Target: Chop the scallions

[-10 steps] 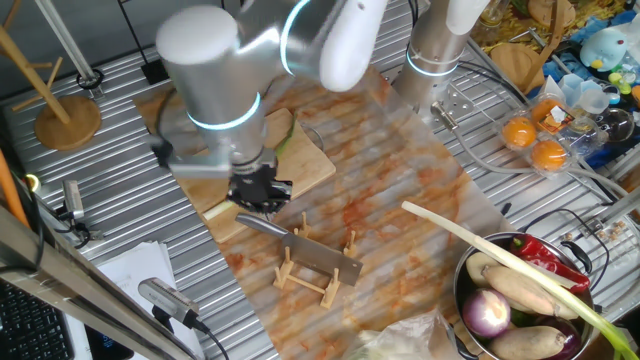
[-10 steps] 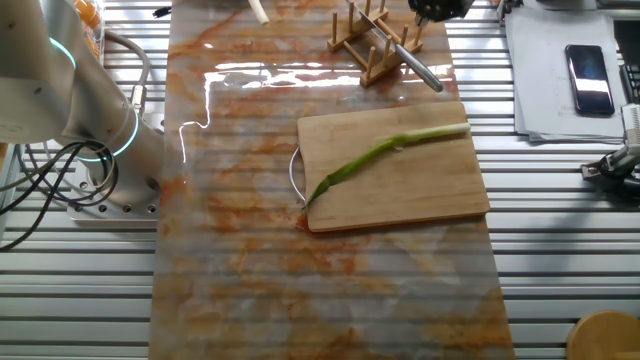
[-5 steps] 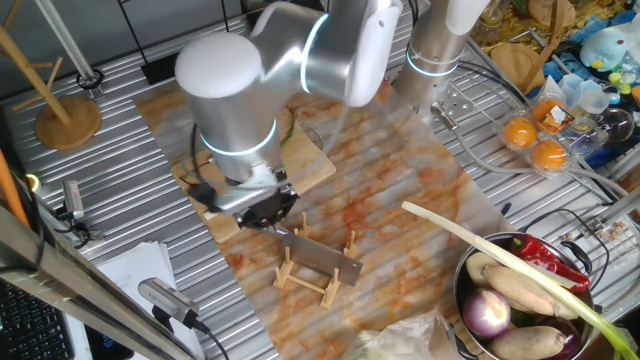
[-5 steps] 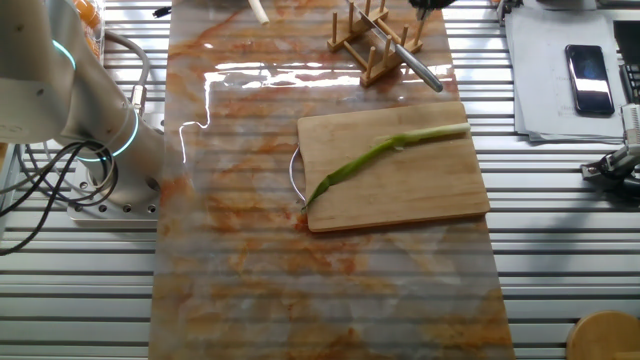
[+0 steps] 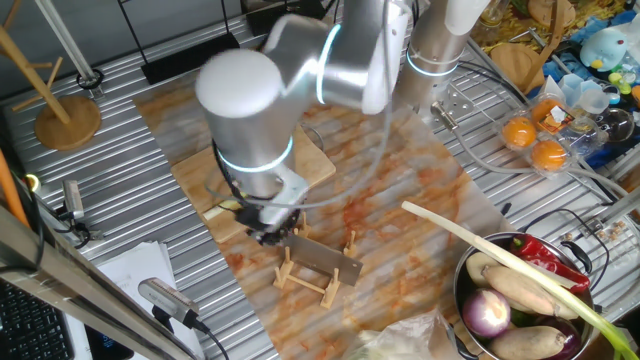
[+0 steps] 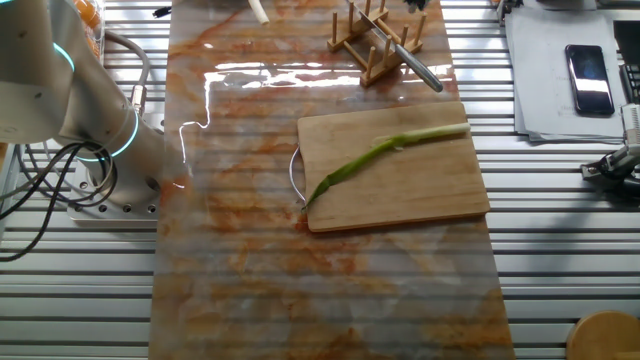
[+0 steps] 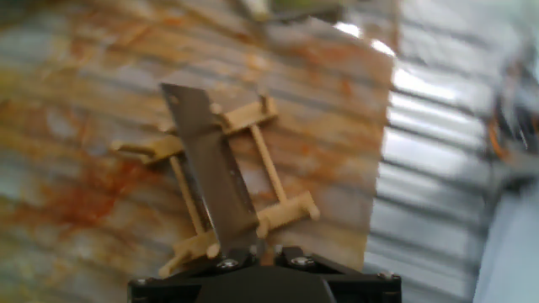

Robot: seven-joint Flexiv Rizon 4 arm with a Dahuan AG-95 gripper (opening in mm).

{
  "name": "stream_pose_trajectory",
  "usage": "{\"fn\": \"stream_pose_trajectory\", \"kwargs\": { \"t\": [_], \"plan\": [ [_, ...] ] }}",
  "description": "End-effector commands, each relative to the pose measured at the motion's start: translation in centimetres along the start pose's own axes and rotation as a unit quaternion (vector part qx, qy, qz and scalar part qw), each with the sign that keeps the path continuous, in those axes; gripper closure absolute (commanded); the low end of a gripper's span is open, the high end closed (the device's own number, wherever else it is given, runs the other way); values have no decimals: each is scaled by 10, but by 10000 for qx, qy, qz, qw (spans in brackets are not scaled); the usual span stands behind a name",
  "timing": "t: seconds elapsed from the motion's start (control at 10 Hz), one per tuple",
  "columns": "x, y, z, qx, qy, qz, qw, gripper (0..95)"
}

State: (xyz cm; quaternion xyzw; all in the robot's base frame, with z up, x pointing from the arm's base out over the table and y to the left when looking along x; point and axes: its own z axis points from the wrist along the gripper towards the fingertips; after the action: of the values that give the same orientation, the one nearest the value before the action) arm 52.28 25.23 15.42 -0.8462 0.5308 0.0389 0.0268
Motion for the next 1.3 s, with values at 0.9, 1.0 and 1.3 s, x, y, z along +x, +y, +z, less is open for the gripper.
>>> {"fn": "stream_pose_trajectory", "kwargs": {
  "t": [0.9, 1.0, 1.3],
  "plan": [
    [-25, 36, 25, -229, 96, -969, 9950, 760],
    [-24, 37, 25, -221, 78, -1012, 9946, 760],
    [-23, 40, 26, -148, 67, -1023, 9946, 760]
  ]
}}
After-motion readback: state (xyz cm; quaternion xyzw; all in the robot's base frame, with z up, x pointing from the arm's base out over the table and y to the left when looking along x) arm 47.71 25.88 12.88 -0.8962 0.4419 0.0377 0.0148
